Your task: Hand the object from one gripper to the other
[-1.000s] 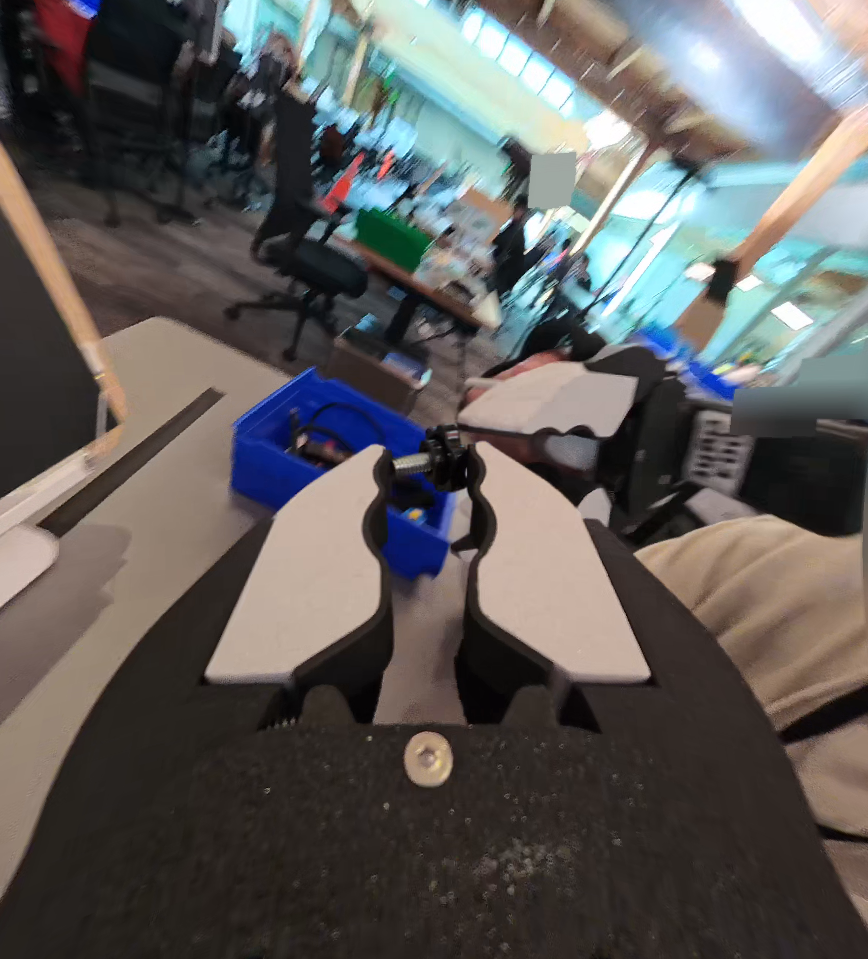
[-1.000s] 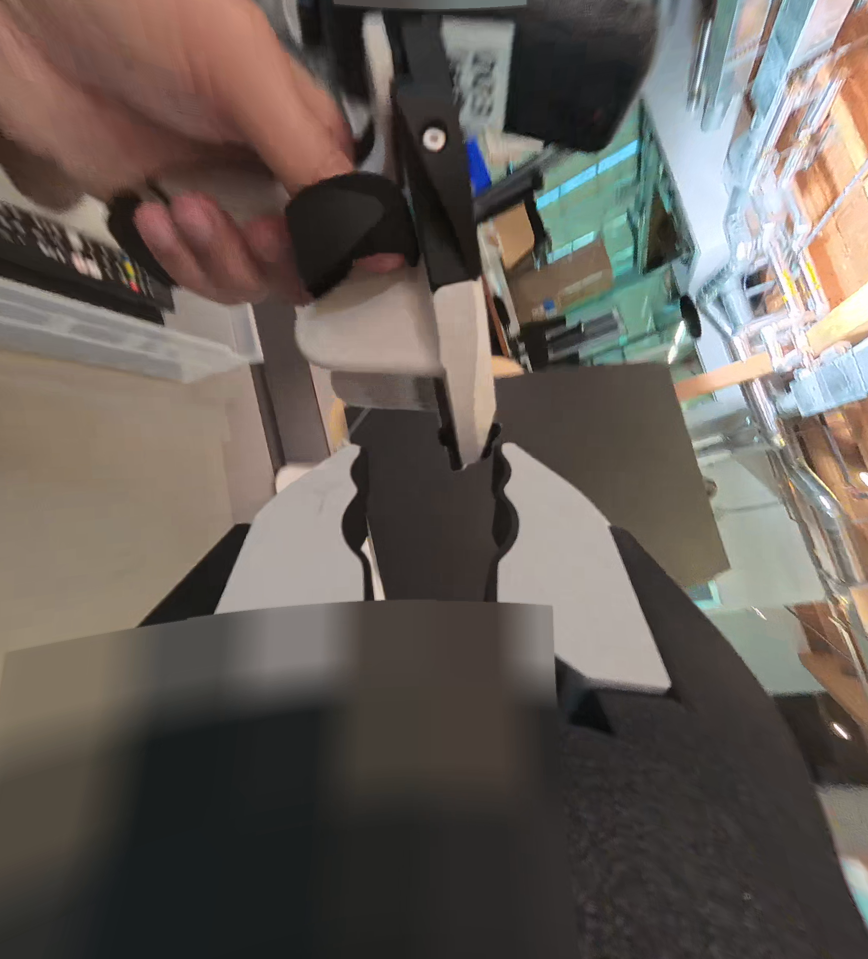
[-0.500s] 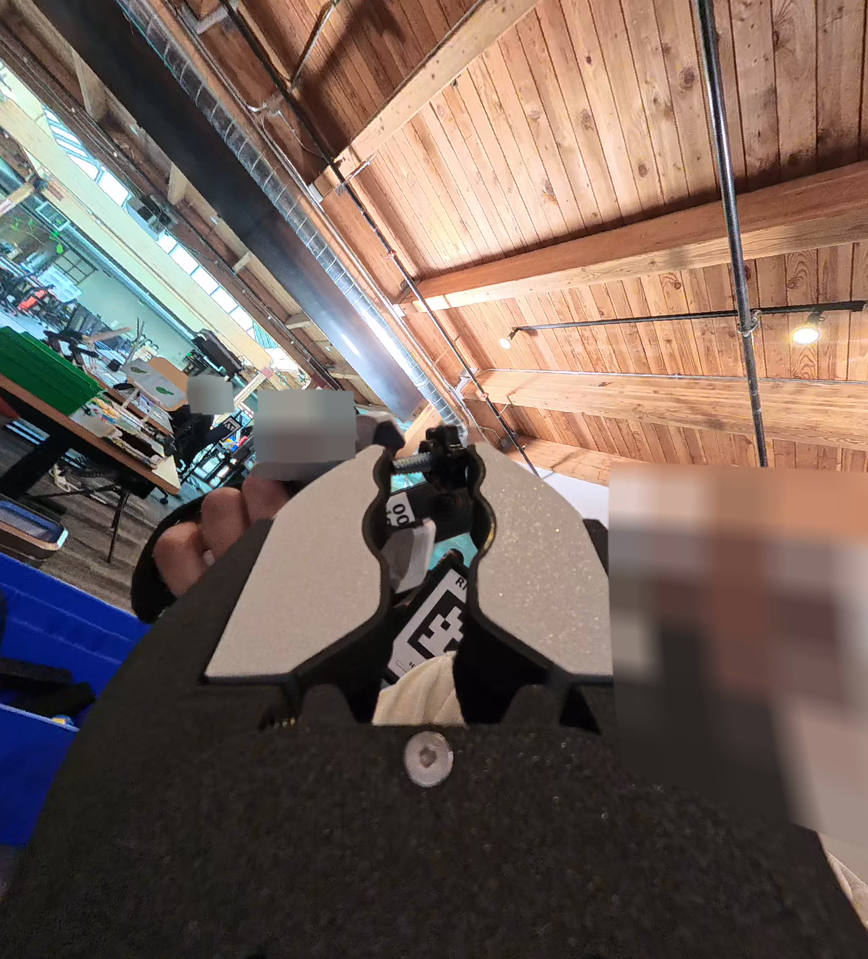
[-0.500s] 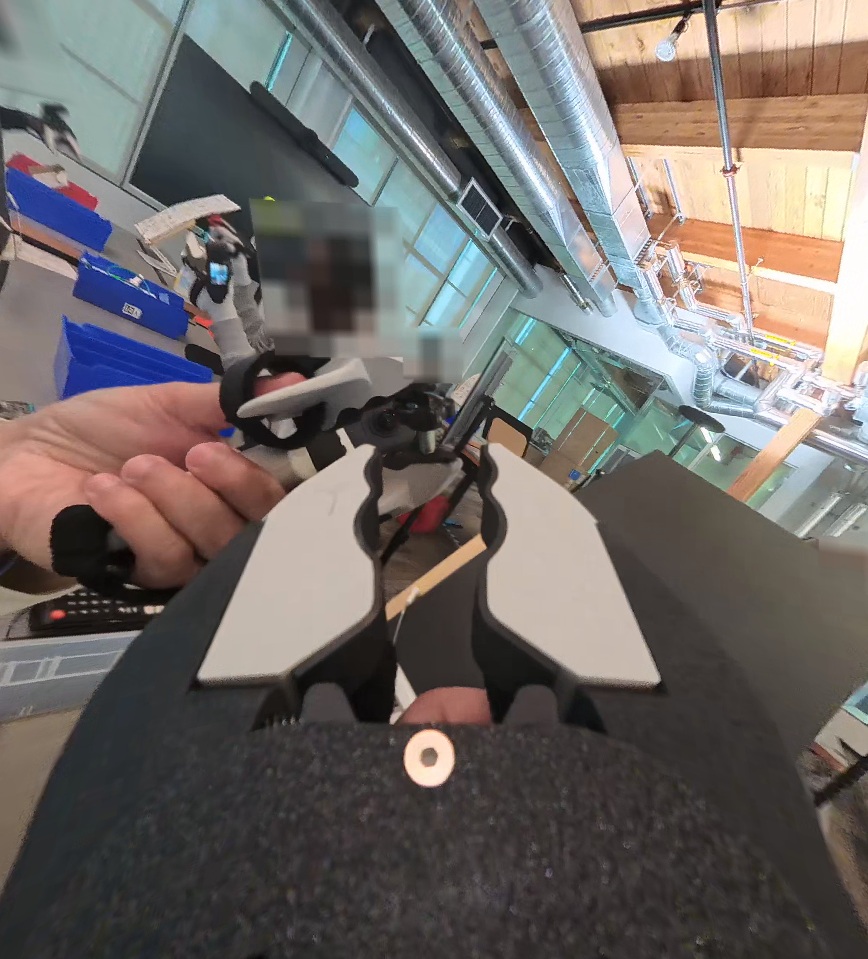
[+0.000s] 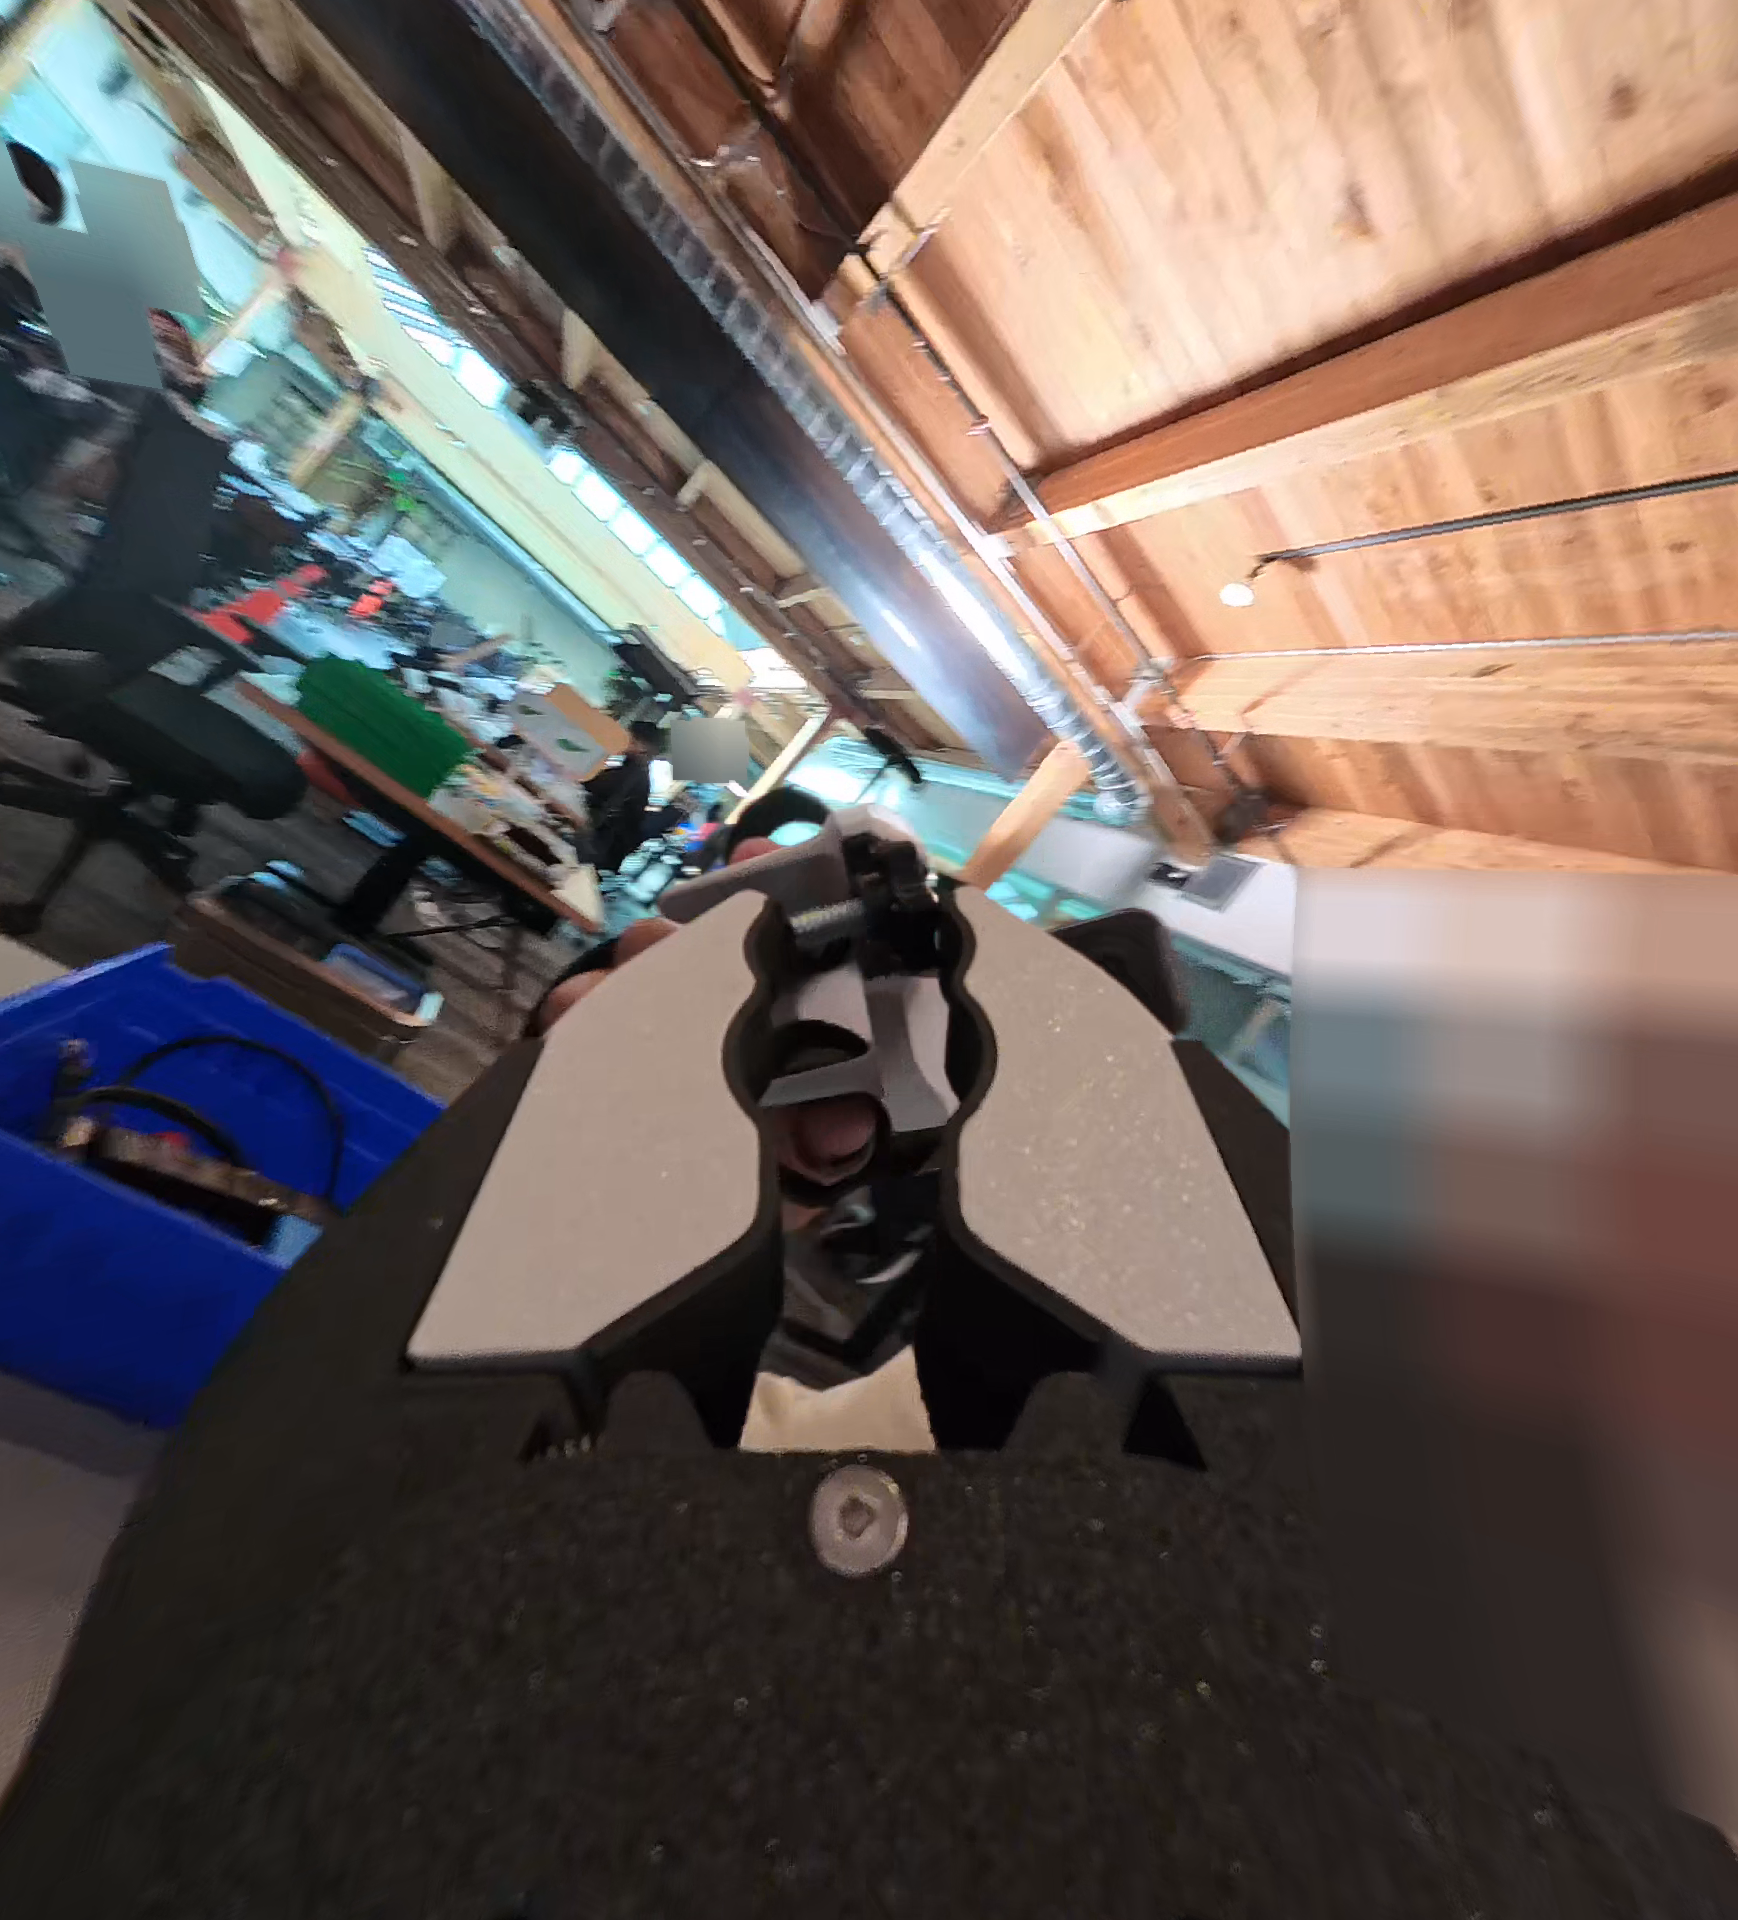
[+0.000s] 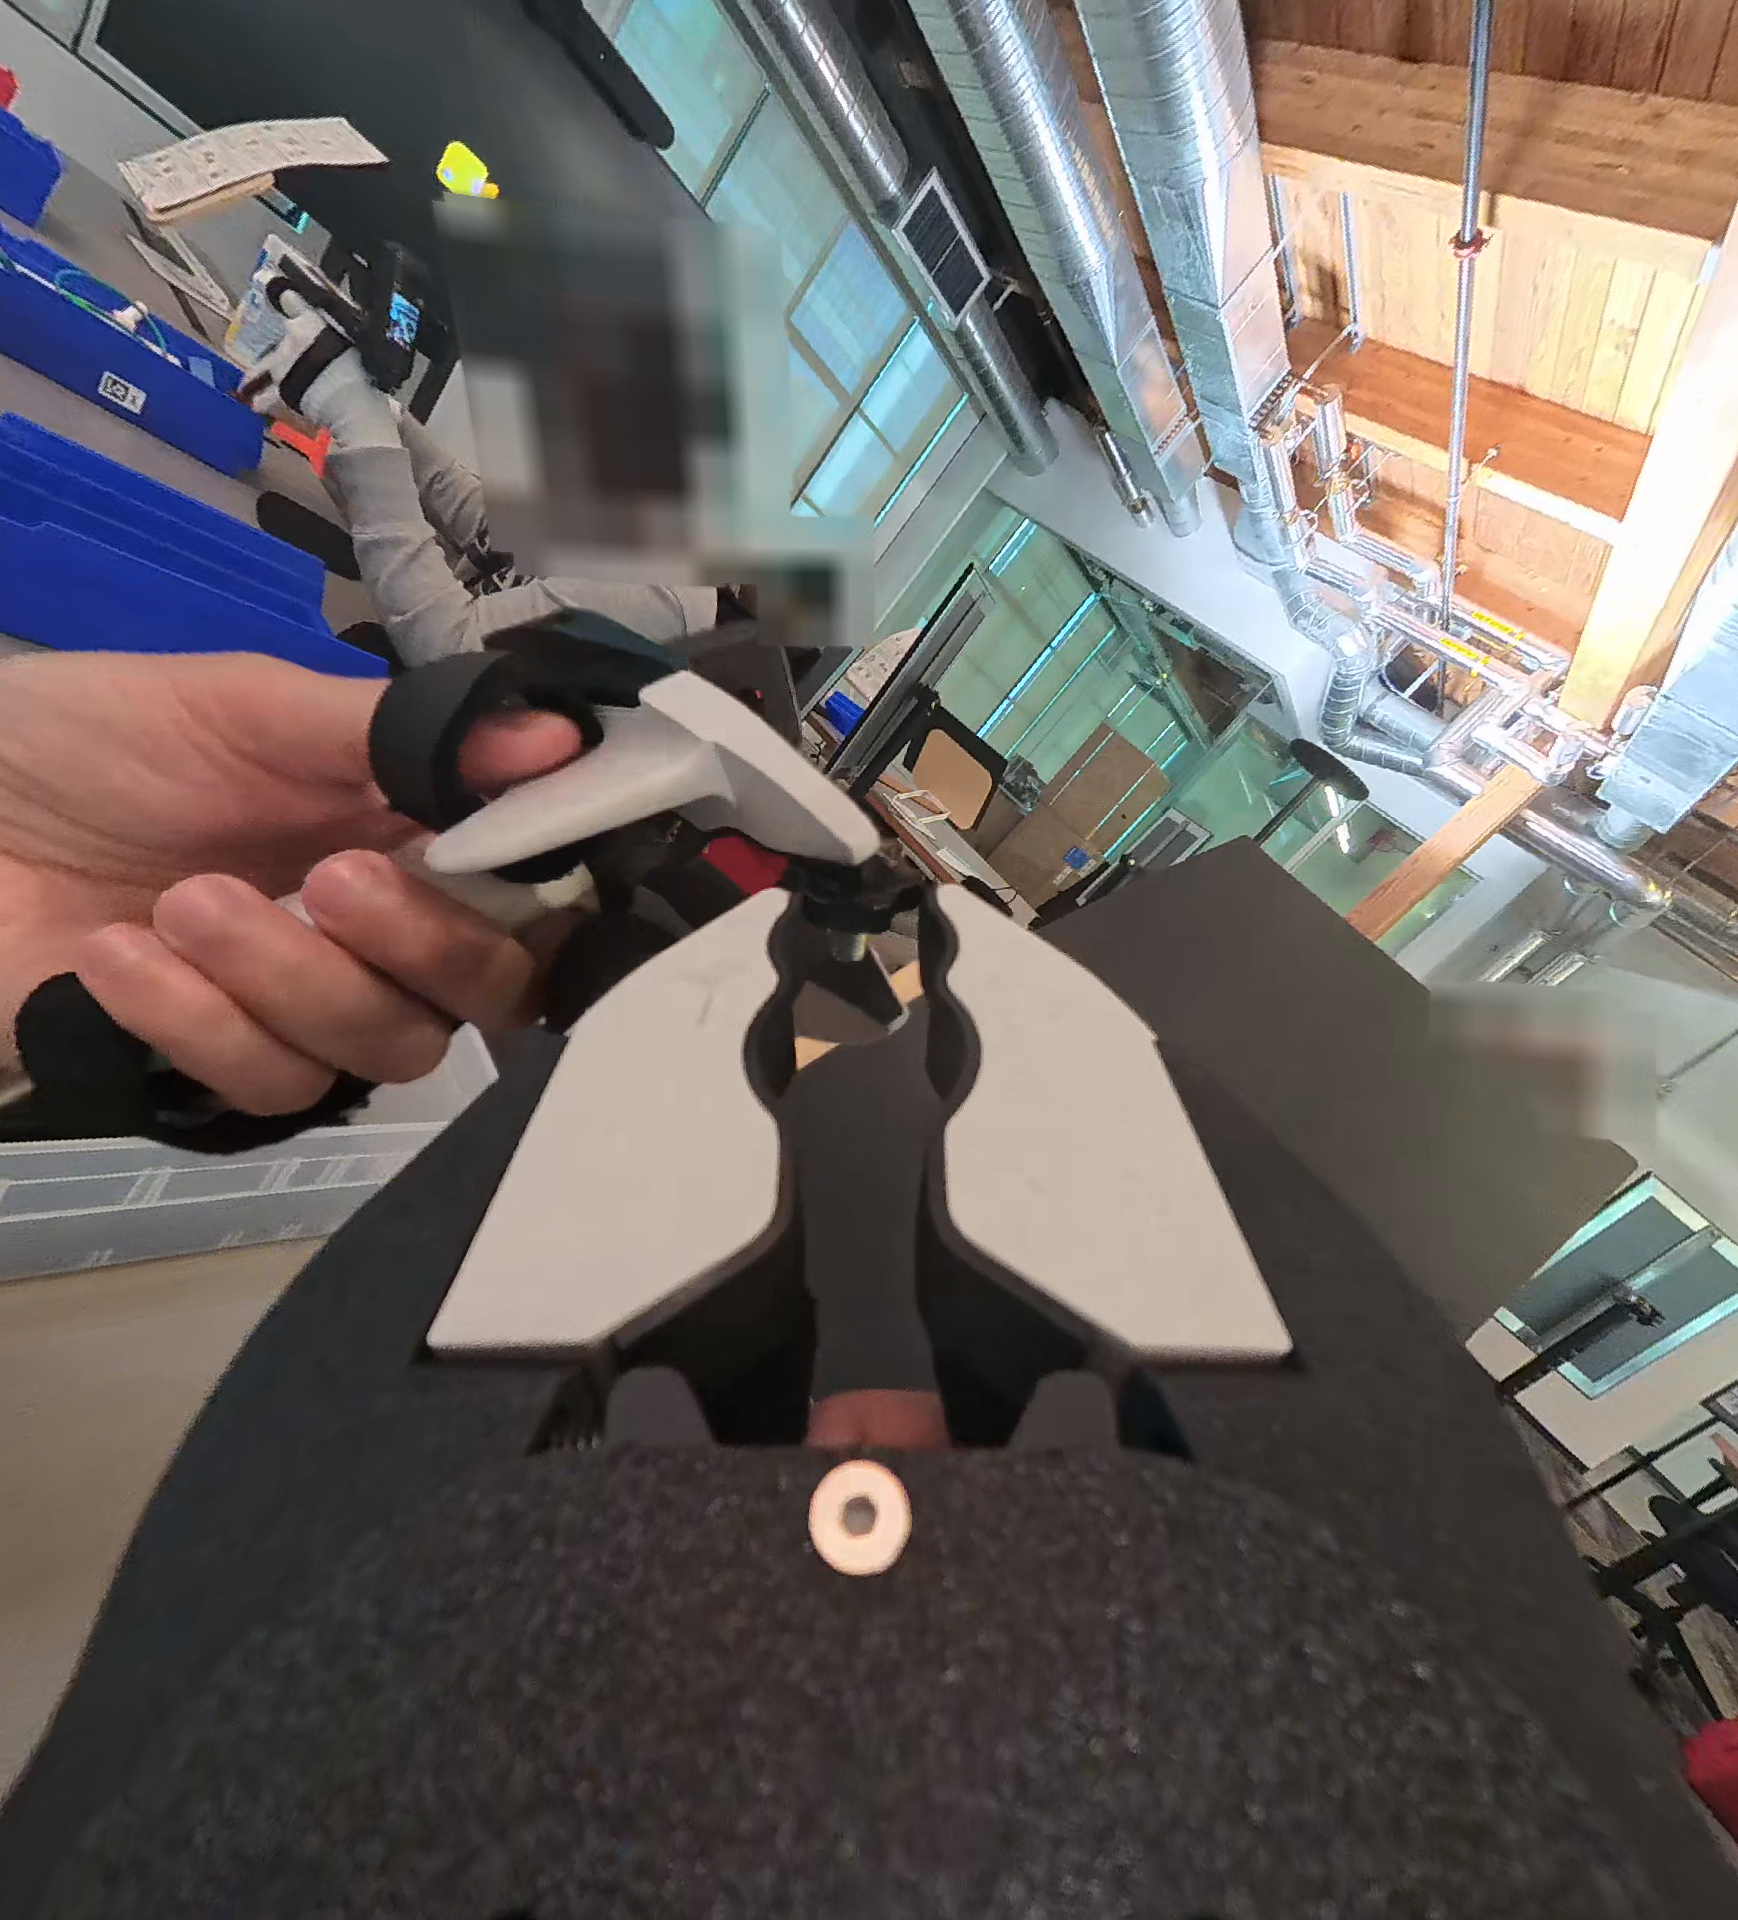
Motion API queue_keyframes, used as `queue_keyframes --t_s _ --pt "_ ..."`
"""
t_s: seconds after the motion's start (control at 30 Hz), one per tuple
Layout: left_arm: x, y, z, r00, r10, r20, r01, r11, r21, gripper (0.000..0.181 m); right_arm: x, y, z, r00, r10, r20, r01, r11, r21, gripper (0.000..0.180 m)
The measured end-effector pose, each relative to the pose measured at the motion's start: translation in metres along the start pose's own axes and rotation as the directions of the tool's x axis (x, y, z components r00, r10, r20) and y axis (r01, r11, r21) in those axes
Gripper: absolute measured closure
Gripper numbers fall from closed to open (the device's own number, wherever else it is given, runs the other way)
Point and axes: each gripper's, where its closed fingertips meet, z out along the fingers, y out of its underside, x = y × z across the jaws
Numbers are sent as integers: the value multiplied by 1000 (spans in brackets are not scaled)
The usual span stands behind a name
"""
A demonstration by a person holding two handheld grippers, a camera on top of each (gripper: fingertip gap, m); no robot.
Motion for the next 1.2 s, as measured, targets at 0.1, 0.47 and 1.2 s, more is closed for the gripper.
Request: queue_keyframes --t_s 0.1,0.47,1.2 --pt "-16 -6 -9 975 113 193 -113 994 -7 130 3 3 -1 999 -29 -18 28 999 -21 159" --pt "-24 13 -28 696 516 499 -359 852 -381 131 4 12 -21 857 -510 -78 477 841 -254 159" --pt "-6 16 -38 579 611 539 -400 790 -465 141 -26 10 6 728 -681 -81 633 713 -301 159"
